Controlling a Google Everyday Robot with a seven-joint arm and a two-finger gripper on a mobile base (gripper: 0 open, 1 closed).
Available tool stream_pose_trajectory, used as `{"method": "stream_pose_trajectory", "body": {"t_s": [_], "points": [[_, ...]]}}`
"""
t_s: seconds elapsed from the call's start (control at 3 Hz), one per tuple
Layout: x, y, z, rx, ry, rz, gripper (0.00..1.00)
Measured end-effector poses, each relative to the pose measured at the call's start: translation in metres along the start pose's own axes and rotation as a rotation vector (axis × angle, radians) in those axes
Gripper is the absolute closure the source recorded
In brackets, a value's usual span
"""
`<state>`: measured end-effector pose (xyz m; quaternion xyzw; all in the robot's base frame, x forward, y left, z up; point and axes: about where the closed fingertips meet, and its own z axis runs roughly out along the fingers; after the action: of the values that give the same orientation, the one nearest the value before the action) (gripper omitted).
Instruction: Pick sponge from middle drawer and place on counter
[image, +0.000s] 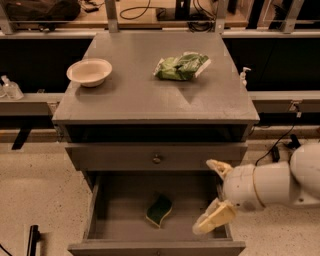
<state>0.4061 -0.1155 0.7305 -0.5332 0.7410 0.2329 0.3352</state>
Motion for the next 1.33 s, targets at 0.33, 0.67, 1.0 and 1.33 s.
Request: {"method": "stream_pose_trajectory", "body": {"t_s": [0.33, 0.67, 1.0, 1.33], "points": [[0.035, 0.0, 0.05, 0.042, -0.122, 0.018, 0.0], [0.052, -0.01, 0.069, 0.084, -0.155, 0.013, 0.0], [0.048, -0.008, 0.073, 0.05, -0.157, 0.004, 0.0], [0.066, -0.002, 0.123, -0.01, -0.134, 0.006, 0.0]]}}
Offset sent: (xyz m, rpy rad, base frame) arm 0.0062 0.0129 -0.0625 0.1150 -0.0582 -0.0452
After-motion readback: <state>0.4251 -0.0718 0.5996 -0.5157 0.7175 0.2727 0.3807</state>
